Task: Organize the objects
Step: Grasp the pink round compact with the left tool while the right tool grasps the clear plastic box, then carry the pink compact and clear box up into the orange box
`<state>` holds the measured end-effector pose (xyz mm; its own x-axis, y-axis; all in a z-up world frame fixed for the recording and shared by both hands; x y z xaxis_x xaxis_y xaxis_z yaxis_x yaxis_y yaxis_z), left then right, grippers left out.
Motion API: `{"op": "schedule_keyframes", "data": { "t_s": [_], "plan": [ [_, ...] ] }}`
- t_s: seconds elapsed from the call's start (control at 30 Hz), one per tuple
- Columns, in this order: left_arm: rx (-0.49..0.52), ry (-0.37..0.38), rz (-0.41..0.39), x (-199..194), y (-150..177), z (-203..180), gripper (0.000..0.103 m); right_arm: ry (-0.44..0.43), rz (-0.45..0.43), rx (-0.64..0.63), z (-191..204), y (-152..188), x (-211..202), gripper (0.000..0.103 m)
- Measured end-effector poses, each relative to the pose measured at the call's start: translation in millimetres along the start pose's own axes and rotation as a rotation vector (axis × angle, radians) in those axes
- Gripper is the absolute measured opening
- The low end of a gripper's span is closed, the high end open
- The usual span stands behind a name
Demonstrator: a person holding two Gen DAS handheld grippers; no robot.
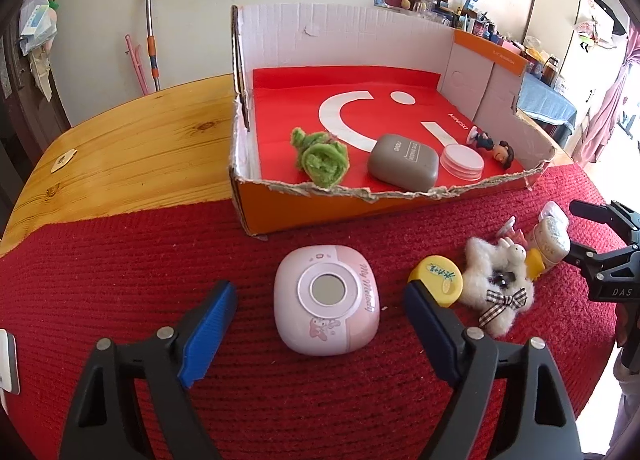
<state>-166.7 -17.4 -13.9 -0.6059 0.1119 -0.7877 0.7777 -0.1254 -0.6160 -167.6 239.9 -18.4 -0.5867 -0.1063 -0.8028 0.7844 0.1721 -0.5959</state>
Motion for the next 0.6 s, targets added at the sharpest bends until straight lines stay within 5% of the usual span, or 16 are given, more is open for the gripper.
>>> {"op": "schedule_keyframes", "data": {
  "t_s": [0.2,0.3,0.4,0.6],
  "plan": [
    [0.019,0.009,-0.025,-1.7,0.8,-5.1,0.067,-0.044,-0.009,0.0,5.1,-2.0,0.3,0.081],
    [0.002,0.009,-0.04,-4.4,1.7,-3.8,0.05,-0.073,-0.021,-0.01,10.2,-1.3,-1.4,0.065],
    [-0.02,0.03,-0.045,-5.6,2.3,-1.7,0.049,-0.11,-0.033,-0.005,14.0,-1.8,-3.9,0.041],
    [-0.036,0.046,-0.058,-16.0,5.0,-1.6,0.049,-0.136,-0.054,0.005,20.4,-0.2,-11.0,0.038]
  ]
}}
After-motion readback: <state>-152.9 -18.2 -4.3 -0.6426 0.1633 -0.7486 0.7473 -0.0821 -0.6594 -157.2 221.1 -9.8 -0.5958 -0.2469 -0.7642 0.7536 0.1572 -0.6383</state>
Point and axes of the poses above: each gripper's, at about its wrist camera, not at the fingertips, and x roughly the way its jaws point, z to its left, y to its underside, the point moved 5 cm from there along x, roughly the way its jaws point, and after that the axes turned 3 degrees about -y, right-handed, at the moved point
